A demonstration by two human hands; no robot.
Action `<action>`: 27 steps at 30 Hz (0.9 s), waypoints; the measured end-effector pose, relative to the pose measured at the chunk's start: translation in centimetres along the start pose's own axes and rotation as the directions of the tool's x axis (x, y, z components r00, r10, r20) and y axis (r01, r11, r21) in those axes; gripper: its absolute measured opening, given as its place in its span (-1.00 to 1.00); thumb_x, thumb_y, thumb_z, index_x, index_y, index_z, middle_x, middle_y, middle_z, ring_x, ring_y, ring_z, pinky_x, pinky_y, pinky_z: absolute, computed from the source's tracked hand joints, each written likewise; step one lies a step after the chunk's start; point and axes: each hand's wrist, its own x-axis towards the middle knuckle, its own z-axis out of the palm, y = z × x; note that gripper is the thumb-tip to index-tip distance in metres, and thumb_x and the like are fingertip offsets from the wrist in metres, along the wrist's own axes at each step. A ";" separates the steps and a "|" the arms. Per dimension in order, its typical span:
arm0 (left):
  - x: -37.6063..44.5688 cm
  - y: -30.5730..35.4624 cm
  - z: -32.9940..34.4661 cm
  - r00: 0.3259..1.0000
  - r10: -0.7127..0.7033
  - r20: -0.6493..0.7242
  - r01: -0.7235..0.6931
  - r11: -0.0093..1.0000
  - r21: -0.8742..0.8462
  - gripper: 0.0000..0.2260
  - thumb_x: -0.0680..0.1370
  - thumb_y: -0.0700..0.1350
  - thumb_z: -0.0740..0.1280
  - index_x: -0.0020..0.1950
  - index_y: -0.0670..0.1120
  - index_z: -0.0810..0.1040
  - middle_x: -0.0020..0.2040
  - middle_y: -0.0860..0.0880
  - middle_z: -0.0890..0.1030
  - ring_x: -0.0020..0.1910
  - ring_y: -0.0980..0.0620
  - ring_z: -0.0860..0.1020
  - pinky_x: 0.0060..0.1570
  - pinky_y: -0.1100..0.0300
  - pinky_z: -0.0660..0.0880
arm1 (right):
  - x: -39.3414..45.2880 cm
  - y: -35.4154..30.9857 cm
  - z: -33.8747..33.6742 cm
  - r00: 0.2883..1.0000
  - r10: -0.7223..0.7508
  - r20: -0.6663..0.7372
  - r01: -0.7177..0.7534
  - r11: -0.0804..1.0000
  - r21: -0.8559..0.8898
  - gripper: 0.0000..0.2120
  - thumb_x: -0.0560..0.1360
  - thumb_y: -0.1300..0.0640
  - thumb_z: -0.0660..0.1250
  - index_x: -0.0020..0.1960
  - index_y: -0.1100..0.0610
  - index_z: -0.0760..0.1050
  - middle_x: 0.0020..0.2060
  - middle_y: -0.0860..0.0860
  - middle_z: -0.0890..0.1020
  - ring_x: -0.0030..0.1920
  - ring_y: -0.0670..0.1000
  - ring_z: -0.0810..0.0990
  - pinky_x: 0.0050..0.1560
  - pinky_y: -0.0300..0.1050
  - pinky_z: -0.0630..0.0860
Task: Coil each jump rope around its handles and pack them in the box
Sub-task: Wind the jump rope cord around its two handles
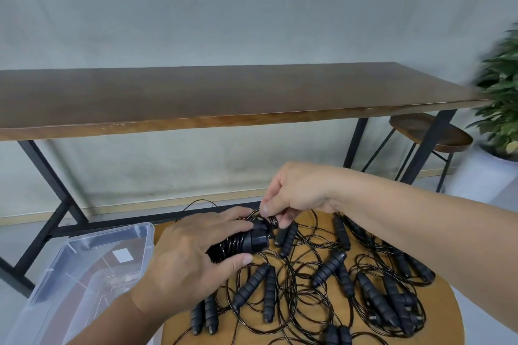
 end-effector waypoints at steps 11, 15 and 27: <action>0.8 0.0 0.6 0.992 0.089 -0.084 -0.074 0.983 0.168 -0.63 0.49 0.24 0.33 0.17 0.06 0.64 0.20 0.21 0.62 -0.07 0.09 0.63 -0.12 0.11 0.58 | -0.9 0.4 1.9 0.960 -0.075 -0.270 0.049 0.994 -0.102 -0.90 0.55 0.12 0.40 0.00 0.11 0.67 -0.19 0.05 0.71 -0.33 -0.10 0.66 -0.08 -0.13 0.63; 1.1 -0.3 0.2 0.990 0.087 -0.114 -0.062 0.976 0.211 -0.64 0.49 0.23 0.34 0.15 0.06 0.66 0.14 0.22 0.64 -0.10 0.04 0.63 -0.17 0.07 0.58 | -1.2 0.2 1.6 0.971 -0.055 -0.233 0.059 0.998 0.009 -0.89 0.50 0.19 0.46 0.02 0.13 0.68 -0.14 0.06 0.72 -0.22 -0.02 0.71 0.00 -0.11 0.66; 0.6 0.1 1.0 0.984 0.121 -0.127 -0.085 0.963 0.257 -0.66 0.49 0.21 0.36 0.14 0.07 0.67 0.14 0.22 0.64 -0.09 0.01 0.61 -0.13 0.13 0.56 | -2.2 -0.2 0.7 0.985 -0.160 -0.070 0.112 0.884 -0.454 -0.69 0.44 0.12 0.50 0.18 0.00 0.63 -0.03 -0.13 0.66 -0.01 -0.12 0.62 0.07 -0.22 0.57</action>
